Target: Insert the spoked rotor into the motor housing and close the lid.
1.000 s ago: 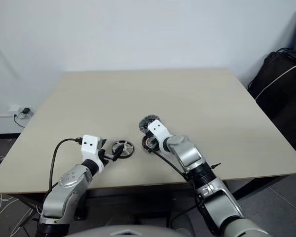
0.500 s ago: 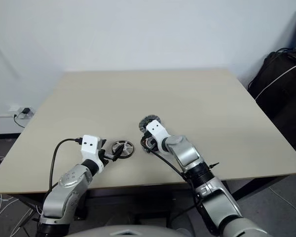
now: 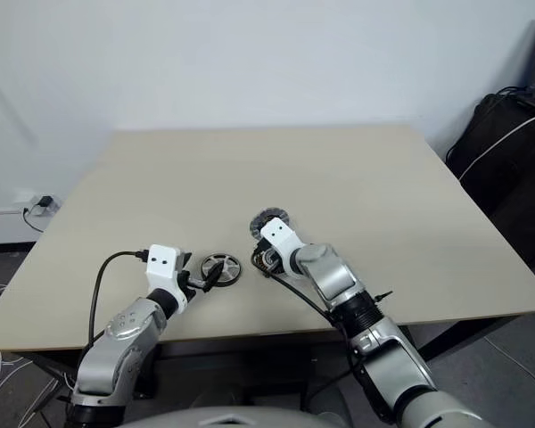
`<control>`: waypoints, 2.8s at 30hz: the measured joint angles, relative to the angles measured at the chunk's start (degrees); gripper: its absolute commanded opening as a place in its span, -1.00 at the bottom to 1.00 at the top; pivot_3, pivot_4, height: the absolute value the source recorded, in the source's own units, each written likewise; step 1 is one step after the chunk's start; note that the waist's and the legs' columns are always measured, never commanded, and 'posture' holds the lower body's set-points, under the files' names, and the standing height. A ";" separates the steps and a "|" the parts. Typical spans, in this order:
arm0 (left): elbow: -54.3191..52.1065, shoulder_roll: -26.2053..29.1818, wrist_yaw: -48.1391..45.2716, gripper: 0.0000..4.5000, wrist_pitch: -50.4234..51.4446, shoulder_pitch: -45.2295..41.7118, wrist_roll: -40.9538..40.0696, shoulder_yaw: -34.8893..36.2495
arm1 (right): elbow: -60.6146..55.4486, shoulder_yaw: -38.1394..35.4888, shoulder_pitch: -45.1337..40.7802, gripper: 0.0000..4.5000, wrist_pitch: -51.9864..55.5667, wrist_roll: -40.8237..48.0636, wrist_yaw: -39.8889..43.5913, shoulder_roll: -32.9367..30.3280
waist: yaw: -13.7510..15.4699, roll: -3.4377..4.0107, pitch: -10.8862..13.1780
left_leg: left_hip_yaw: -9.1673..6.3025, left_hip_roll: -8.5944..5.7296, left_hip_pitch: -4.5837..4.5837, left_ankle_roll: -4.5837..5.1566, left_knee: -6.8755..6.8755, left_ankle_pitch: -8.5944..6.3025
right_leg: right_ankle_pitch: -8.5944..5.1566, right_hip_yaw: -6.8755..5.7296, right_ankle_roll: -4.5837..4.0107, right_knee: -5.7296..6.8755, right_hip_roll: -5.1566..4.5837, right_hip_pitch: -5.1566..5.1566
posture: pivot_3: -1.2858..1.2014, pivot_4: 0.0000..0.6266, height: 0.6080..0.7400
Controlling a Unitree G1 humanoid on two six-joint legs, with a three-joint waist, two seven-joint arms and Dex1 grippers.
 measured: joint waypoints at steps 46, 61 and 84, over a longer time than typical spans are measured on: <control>4.81 -9.21 5.29 1.00 5.51 -2.82 -19.02 14.51 | -5.59 -7.76 8.97 -0.99 -8.92 2.87 -9.74 3.04 | 1.32 -0.50 0.36 | 0.02 -0.02 -0.12 -0.17 0.05 0.14 | -0.11 -0.06 -0.13 -0.09 0.05 0.04 | 0.03 -1.00 1.00; 4.50 -9.17 5.48 1.00 5.09 -1.18 -19.01 14.55 | 0.51 -9.46 10.03 -0.99 -14.05 3.90 -6.05 2.20 | 0.91 -0.46 0.30 | 0.01 0.00 0.46 -0.03 0.05 -0.04 | -0.30 -0.05 0.15 -0.06 0.00 0.36 | 0.03 -1.00 1.00; 8.55 -13.55 10.14 1.00 15.15 -5.20 -32.61 18.70 | -31.21 -13.96 23.46 -0.99 -3.90 9.87 -5.95 -4.89 | 1.60 -0.55 0.41 | -0.04 -0.01 -0.08 0.12 0.08 -0.05 | -0.32 -0.13 0.09 -0.09 0.08 0.11 | 0.03 -1.00 1.00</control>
